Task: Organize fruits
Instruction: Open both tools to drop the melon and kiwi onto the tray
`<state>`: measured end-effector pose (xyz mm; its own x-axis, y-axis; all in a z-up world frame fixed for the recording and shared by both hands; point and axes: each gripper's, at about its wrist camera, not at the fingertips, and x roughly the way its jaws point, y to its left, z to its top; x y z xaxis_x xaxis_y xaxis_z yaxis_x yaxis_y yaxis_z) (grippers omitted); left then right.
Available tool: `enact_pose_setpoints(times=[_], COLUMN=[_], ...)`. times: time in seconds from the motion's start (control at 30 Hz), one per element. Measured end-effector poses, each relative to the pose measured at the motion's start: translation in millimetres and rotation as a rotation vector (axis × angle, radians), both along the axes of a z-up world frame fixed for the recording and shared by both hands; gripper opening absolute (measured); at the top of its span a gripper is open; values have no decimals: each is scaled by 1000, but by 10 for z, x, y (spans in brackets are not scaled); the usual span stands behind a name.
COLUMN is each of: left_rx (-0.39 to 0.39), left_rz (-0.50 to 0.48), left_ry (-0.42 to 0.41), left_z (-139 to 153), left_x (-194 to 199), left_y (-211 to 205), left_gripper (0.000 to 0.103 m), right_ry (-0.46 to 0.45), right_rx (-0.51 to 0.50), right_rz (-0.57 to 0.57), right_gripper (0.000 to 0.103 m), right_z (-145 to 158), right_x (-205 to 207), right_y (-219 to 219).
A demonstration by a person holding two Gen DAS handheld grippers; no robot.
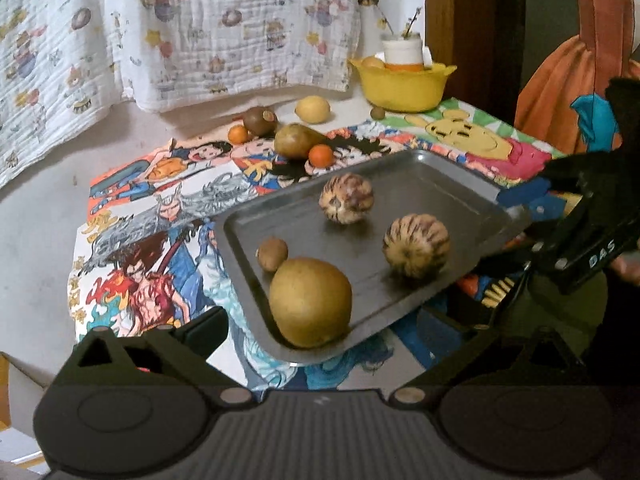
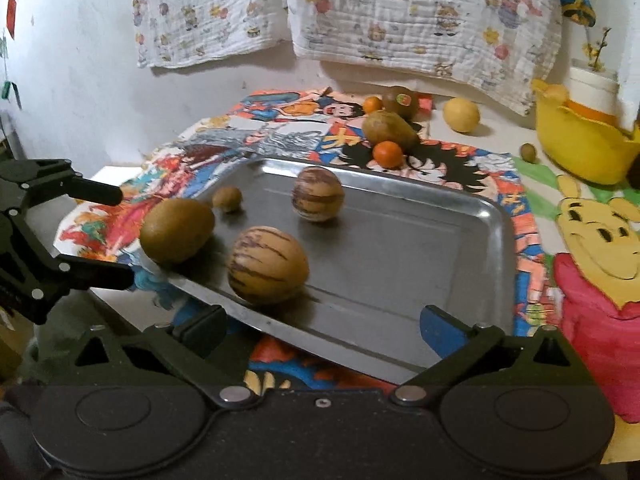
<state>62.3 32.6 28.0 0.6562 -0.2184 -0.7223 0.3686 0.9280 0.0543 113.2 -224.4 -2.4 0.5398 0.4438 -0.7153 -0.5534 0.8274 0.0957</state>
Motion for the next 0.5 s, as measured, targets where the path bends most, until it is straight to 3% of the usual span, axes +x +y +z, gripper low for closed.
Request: enact_pose_setpoints(times=[0.2,0.5], left_rx=[38,102], left_rz=[-52,-48], left_ry=[69,99], left_z=[-32,10], left_x=[55,220], left_y=[47,166], left_gripper=[102,102], right_ry=[-3,-18], right_rx=[-55,-94], right_rz=[-39,-79], right_gripper=[102,102], right_z=[43,68], right_x=[110,391], right_y=[-92,-175])
